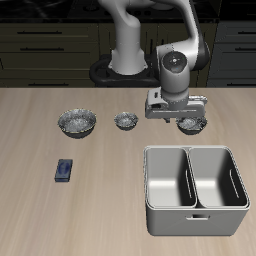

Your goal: Place the middle-sized bowl in the left side of the drainer

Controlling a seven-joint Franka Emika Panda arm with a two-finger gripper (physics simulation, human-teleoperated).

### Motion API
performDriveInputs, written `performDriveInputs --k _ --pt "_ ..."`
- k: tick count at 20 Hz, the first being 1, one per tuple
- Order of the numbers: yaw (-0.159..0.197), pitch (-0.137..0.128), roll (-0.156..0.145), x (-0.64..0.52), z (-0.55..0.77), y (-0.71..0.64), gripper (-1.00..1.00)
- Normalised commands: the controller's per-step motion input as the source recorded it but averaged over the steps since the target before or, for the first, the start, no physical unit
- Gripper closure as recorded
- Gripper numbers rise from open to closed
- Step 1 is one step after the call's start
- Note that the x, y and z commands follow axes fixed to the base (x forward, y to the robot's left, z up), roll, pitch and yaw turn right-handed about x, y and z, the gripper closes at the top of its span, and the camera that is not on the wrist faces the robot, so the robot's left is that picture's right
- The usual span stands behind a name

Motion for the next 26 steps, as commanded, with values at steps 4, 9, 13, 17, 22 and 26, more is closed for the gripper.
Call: performDriveInputs --k 4,9,13,17,22,26 --pt "-0.005 0.009 0.015 0.00 -0.01 0.00 1.00" --pt "-0.012 -0.011 0.019 -0.04 0.07 0.00 1.00" --pt "0.014 -0.010 0.001 0.04 0.07 0.02 1.00" --pt "0.014 -0.034 -0.010 0.02 0.20 0.02 1.00" --pt "-0.013 -0.083 -0.019 0.00 0.63 -0.10 1.00" --pt "0.000 -0.096 -0.022 -0.03 0.60 -0.11 1.00"
